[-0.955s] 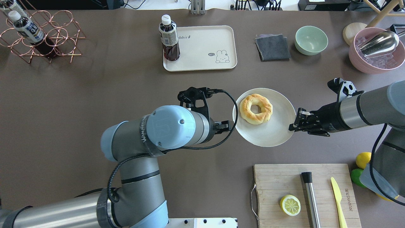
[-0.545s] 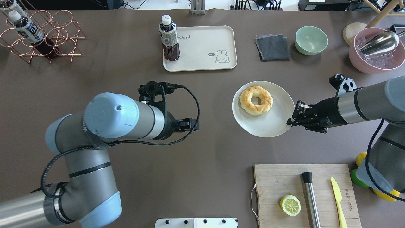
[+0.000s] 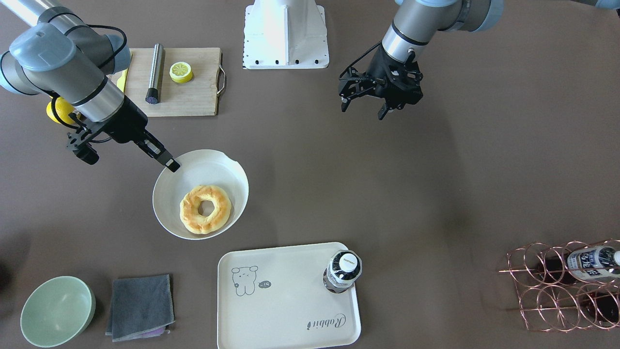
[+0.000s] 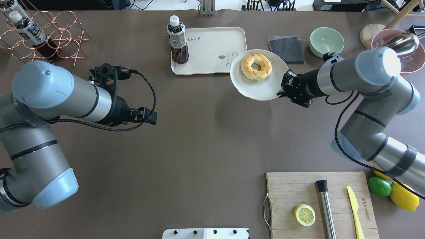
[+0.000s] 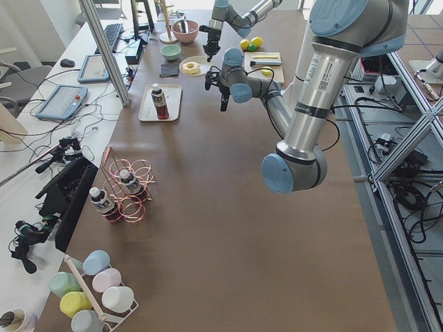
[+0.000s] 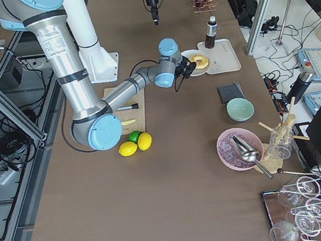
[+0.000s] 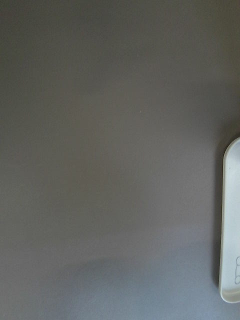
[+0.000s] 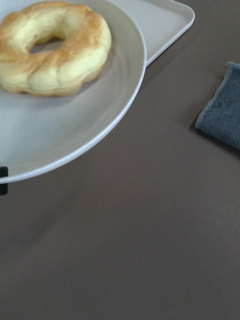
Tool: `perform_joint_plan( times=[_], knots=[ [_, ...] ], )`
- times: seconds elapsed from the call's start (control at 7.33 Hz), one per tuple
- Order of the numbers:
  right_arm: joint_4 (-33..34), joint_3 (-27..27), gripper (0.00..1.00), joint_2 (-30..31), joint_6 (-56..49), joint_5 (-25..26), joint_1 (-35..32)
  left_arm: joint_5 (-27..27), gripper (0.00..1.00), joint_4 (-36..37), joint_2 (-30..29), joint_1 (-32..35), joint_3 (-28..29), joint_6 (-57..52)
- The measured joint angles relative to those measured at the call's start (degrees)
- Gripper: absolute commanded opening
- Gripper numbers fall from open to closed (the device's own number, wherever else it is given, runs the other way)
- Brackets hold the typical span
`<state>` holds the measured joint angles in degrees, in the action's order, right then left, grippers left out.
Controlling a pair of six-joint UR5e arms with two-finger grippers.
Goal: Place donut on tray
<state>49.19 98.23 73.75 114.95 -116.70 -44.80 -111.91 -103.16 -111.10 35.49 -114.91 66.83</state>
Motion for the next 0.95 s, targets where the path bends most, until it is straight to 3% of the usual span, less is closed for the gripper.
perform_joint_plan(
  times=[0.41, 0.68, 0.95],
  knots=[
    [4.7, -17.2, 0.0, -18.7, 9.7, 7.1, -0.1, -5.5, 0.98, -4.8, 8.6, 7.0, 0.5, -9.2],
    [6.9, -25.8, 0.0, -27.0, 12.5, 9.9, 0.0, -8.8, 0.98, -9.1, 13.2, 10.1, 0.9, -12.0],
    [7.0, -33.8, 0.0, -32.7, 12.9, 11.9, 0.6, -9.4, 0.98, -9.9, 14.3, 10.9, 0.9, -12.8]
  ],
)
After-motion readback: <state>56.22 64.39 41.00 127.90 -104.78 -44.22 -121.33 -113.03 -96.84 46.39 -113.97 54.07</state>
